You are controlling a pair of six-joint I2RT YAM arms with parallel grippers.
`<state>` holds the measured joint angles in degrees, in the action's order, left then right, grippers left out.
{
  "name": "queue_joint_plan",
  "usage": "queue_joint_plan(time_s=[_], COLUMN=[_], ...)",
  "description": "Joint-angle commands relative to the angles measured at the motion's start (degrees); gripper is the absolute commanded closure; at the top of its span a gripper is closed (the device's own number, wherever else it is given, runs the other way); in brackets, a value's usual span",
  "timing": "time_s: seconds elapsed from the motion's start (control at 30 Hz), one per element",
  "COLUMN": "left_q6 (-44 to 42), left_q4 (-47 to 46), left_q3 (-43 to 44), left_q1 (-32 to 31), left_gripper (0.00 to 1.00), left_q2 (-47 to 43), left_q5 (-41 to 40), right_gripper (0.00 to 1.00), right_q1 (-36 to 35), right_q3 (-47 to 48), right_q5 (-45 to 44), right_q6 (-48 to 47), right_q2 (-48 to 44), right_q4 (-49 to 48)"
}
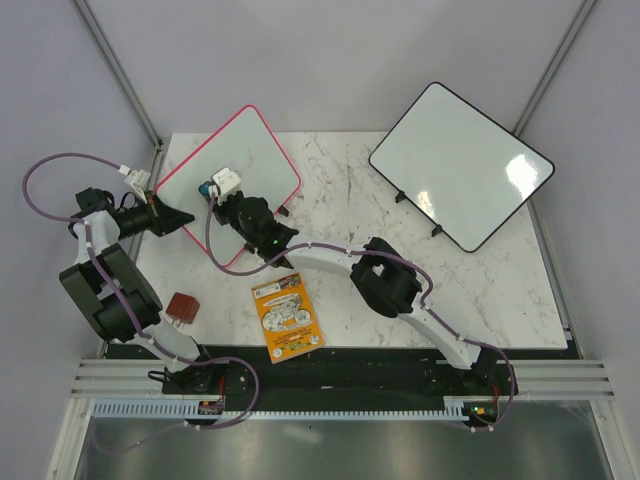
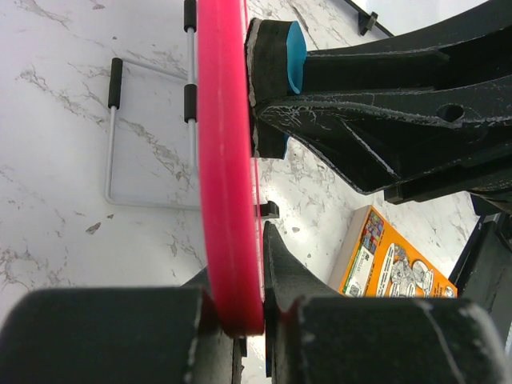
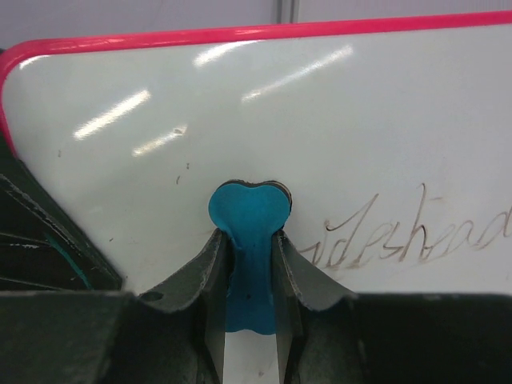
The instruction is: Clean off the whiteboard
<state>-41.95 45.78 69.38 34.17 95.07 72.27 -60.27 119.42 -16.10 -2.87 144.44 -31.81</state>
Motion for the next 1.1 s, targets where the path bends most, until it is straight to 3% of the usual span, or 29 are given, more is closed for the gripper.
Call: queue_joint_plan(time_s=[0.0,0.2,0.57,0.73,1.07], left_q6=[-9.0,-8.9,-11.5,-14.4,-20.8], left_q4=[6.1,6.0,8.6,11.7,18.7], left_q3=[-0.2,-0.1,-0.3,0.1,1.0], left_q1=[-2.6,-2.7,-2.7,-2.7,-2.5], left_gripper=[0.98,0.98,0.98,0.98,0.98], left_q2=[-2.3,-2.0,-3.2,-3.2,-4.6], left_q5=[-1.8,-2.0,-1.2,-1.3,-2.0], right_gripper=[1.00,1.00,1.00,1.00,1.00], right_q1=[-1.5,-1.7,3.2,8.1,13.6], right_q3=[-0.9,-2.4,-6.3,-3.1,2.8], right_q5=[11.7,15.4,-0.4,-0.2,-4.0], right_q6=[0.3,1.0,6.6,14.5,17.5], right_q2=[2.0,0.8,1.9,3.7,6.5], right_q4=[-0.4,-0.3,-4.6,-1.6,5.4])
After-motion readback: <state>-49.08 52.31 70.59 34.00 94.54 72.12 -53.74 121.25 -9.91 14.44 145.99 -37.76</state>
